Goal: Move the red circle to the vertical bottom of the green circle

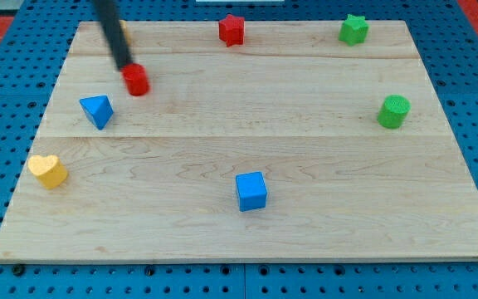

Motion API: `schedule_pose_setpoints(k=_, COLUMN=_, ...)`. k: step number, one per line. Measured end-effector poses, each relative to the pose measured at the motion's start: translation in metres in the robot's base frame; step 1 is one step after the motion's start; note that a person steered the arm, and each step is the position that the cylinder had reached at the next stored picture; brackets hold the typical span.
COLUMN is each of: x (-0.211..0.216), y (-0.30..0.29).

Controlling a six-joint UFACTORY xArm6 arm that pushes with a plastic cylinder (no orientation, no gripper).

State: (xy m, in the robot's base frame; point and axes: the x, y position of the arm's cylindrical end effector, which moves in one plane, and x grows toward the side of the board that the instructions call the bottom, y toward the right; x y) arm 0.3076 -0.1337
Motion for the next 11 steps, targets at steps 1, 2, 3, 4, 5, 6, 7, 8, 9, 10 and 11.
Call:
schedule_pose_setpoints(k=1, x=0.003, y=0.102)
schedule_pose_setpoints(k=2, x=0.003, y=0.177)
schedule_pose_setpoints(k=3, x=0.005, y=0.171)
schedule_pose_setpoints(k=4, x=-0.016, y=0.097)
schedule_pose_setpoints(k=5, x=-0.005, y=0.03)
schedule_pose_setpoints(k=6, x=0.039, y=0.029)
schedule_pose_setpoints(k=7, x=0.092, y=0.117)
schedule_pose_setpoints(k=8, x=0.074, y=0.112)
schedule_pose_setpoints(k=9, x=0.017, y=0.072)
schedule_pose_setpoints(k=10, x=0.02, y=0.008)
schedule_pose_setpoints(k=11, x=0.056, y=-0.021)
